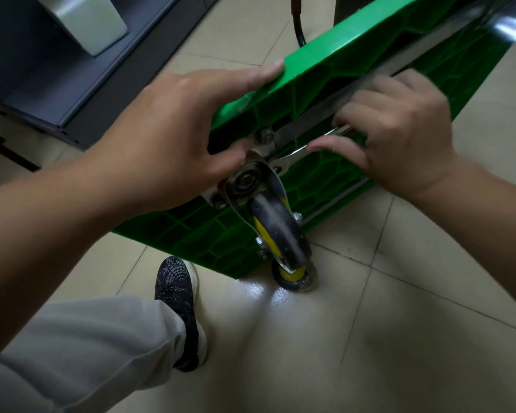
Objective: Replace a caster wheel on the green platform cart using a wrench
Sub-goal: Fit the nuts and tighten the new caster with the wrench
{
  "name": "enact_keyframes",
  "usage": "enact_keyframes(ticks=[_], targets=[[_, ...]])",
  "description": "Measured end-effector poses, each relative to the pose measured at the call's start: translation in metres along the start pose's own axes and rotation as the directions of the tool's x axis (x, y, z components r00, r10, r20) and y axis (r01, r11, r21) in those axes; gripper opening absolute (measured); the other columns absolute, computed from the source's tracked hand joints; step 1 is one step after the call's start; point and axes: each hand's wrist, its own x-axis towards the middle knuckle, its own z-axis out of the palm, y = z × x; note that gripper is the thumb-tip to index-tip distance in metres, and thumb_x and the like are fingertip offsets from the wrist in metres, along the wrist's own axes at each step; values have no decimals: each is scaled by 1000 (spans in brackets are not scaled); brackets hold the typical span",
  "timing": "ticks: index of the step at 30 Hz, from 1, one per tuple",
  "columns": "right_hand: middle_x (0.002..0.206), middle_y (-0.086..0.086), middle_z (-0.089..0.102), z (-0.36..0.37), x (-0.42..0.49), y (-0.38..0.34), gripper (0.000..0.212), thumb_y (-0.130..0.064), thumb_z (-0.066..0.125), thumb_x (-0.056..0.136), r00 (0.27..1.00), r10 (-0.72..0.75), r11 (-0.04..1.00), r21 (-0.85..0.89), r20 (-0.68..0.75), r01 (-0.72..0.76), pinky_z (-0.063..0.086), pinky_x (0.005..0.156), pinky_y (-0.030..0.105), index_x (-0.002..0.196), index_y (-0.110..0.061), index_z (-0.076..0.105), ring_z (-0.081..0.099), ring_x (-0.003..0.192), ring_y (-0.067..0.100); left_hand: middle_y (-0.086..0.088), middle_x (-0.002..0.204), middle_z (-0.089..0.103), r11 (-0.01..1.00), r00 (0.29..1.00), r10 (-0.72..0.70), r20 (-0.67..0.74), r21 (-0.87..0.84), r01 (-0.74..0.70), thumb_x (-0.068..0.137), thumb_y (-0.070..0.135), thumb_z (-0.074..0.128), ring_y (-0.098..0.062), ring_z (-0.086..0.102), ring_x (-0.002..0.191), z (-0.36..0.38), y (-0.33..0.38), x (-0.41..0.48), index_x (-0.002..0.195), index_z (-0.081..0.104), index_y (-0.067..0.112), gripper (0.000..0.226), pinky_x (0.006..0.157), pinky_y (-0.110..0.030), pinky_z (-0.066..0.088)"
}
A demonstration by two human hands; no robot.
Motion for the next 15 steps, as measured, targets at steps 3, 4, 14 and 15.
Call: enact_keyframes(ticks=[3, 4, 14, 15], targets=[[78, 14, 70, 17, -7, -1, 59, -61, 55, 99, 998, -24, 1000, -16, -58, 23, 45, 69, 42, 81, -7, 69, 65, 74, 34, 8, 153, 55, 1000, 1000, 5, -5, 9, -5, 92, 30, 68, -15, 56, 136, 0, -1, 0, 158, 37, 45, 75, 107, -47, 52], [78, 13, 70, 19, -5, 1, 59, -62, 55, 99, 997, -36, 999, -10, -62, 35, 45, 69, 42, 81, -7, 69, 65, 74, 34, 8, 153, 54, 1000, 1000, 4, -2, 11, -4, 92, 31, 67, -16, 55, 138, 0, -2, 0, 158, 37, 45, 75, 108, -49, 51], [70, 15, 65, 49, -44, -43, 67, -60, 31, 100, 930, 252, 926, 213, 268, -312, 31, 57, 32, 78, -7, 66, 64, 64, 34, 10, 153, 55, 1000, 1000, -2, -4, 16, 2, 92, 29, 68, -16, 56, 137, 0, 1, 0, 158, 36, 46, 75, 106, -50, 53], [74, 14, 66, 51, -50, -55, 73, -65, 22, 98, 898, 310, 894, 225, 313, -387, 32, 57, 33, 82, -9, 67, 65, 67, 35, 10, 153, 55, 1000, 1000, 0, -6, 16, 0, 92, 29, 68, -15, 55, 137, 0, 1, 0, 158, 37, 45, 75, 106, -49, 53]])
